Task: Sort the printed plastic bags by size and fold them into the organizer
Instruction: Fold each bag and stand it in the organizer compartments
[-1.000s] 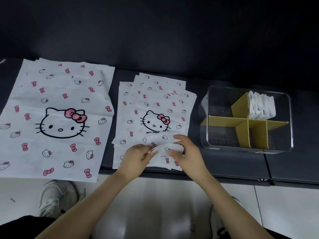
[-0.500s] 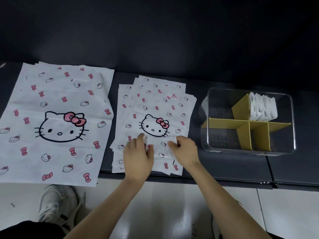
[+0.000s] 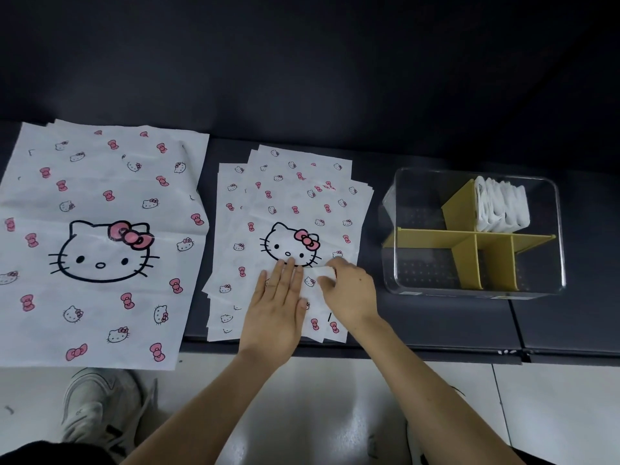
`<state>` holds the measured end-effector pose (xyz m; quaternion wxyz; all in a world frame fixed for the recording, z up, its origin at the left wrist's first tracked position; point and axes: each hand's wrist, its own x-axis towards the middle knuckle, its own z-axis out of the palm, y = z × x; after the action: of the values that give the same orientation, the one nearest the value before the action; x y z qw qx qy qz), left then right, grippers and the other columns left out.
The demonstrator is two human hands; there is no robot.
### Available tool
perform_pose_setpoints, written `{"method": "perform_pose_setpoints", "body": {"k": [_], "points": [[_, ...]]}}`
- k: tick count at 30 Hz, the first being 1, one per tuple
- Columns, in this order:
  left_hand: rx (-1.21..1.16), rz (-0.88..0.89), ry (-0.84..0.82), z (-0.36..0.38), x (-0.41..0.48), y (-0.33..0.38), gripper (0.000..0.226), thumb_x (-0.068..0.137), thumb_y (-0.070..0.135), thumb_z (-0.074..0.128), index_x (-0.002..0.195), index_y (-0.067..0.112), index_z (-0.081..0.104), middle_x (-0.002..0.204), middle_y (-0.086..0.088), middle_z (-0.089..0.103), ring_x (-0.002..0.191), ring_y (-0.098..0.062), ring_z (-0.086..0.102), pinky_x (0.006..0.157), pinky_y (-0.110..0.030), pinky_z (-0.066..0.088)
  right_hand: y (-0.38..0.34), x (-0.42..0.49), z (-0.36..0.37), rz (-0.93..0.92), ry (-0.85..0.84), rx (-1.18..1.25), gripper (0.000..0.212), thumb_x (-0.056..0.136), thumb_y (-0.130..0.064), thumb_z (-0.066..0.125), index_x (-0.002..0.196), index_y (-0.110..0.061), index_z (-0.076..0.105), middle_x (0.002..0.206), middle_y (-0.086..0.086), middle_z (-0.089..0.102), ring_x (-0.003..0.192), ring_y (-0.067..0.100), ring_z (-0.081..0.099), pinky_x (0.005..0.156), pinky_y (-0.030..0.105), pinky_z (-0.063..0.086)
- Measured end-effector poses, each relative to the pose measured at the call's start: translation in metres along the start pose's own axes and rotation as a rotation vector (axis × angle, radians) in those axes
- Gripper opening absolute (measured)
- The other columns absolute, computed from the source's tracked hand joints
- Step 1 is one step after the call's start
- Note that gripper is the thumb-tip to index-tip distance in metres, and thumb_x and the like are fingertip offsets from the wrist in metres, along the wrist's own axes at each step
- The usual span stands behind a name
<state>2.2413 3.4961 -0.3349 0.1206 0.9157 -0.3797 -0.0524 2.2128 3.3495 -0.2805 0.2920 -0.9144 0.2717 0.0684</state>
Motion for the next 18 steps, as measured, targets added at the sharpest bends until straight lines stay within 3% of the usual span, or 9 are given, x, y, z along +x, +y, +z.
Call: {"method": "perform_pose_setpoints", "body": {"k": [2,4,8,11,13,15,18], "points": [[0.013,-0.011,-0.014,0.000,0.001,0.000,0.059,0.103,0.033,0.005,0.145,0.002,0.032,0.154,-0.013,0.028,0.143,-0.028,0.024,0.113,-0.045,0.018,0.002,0.004,-0.002,-0.069,0.011,-0.147,0.044,0.090,-0.024,0.060,0.131,-0.013,0.049,0.123,0.004,0.054,0.112,0.022,0.051,0.089,0.030,0.043],[0.019,-0.021,-0.038,-0.001,0.001,0.001,0.060,0.103,0.033,0.004,0.145,0.002,0.032,0.153,-0.013,0.028,0.142,-0.029,0.025,0.112,-0.045,0.018,0.001,0.010,-0.007,-0.063,-0.041,-0.153,0.052,0.088,-0.027,0.063,0.135,-0.013,0.045,0.129,0.004,0.052,0.118,0.022,0.047,0.094,0.029,0.040],[0.022,-0.026,-0.076,-0.004,0.002,0.002,0.060,0.103,0.033,0.004,0.144,0.002,0.033,0.152,-0.014,0.031,0.141,-0.029,0.028,0.112,-0.046,0.018,-0.005,0.025,-0.019,0.015,-0.226,-0.196,0.032,0.084,-0.029,0.065,0.112,-0.014,0.061,0.114,0.000,0.063,0.108,0.021,0.057,0.077,0.026,0.043],[-0.074,-0.010,-0.054,-0.011,0.003,0.001,0.055,0.102,0.034,0.017,0.141,0.001,0.038,0.147,-0.014,0.040,0.136,-0.030,0.037,0.112,-0.042,0.016,-0.010,0.024,-0.027,-0.034,-0.237,-0.202,0.023,0.083,-0.027,0.065,0.101,-0.014,0.068,0.104,-0.002,0.065,0.102,0.019,0.059,0.068,0.024,0.040],[-0.278,-0.082,0.053,-0.025,0.008,0.002,0.055,0.094,0.036,0.034,0.136,0.001,0.046,0.137,-0.015,0.051,0.127,-0.028,0.046,0.111,-0.034,0.022,-0.010,0.014,-0.035,-0.053,-0.211,-0.076,0.019,0.085,-0.027,0.066,0.099,-0.016,0.066,0.100,-0.004,0.062,0.095,0.015,0.057,0.071,0.023,0.038],[-0.542,-0.252,0.158,-0.052,0.016,0.011,0.053,0.092,0.040,0.044,0.131,0.006,0.050,0.124,-0.009,0.054,0.111,-0.021,0.050,0.098,-0.027,0.035,-0.007,-0.001,-0.050,-0.053,-0.169,0.158,0.008,0.083,-0.022,0.068,0.081,-0.022,0.061,0.087,-0.006,0.060,0.083,0.013,0.056,0.066,0.022,0.039],[-0.960,-0.417,0.039,-0.086,0.031,0.029,0.020,0.094,0.032,0.056,0.105,0.015,0.054,0.092,-0.001,0.054,0.081,-0.014,0.051,0.072,-0.019,0.040,0.003,-0.024,-0.080,-0.040,-0.088,0.416,0.022,0.082,-0.014,0.071,0.070,-0.022,0.055,0.082,0.003,0.067,0.078,0.017,0.062,0.065,0.029,0.050]]}}
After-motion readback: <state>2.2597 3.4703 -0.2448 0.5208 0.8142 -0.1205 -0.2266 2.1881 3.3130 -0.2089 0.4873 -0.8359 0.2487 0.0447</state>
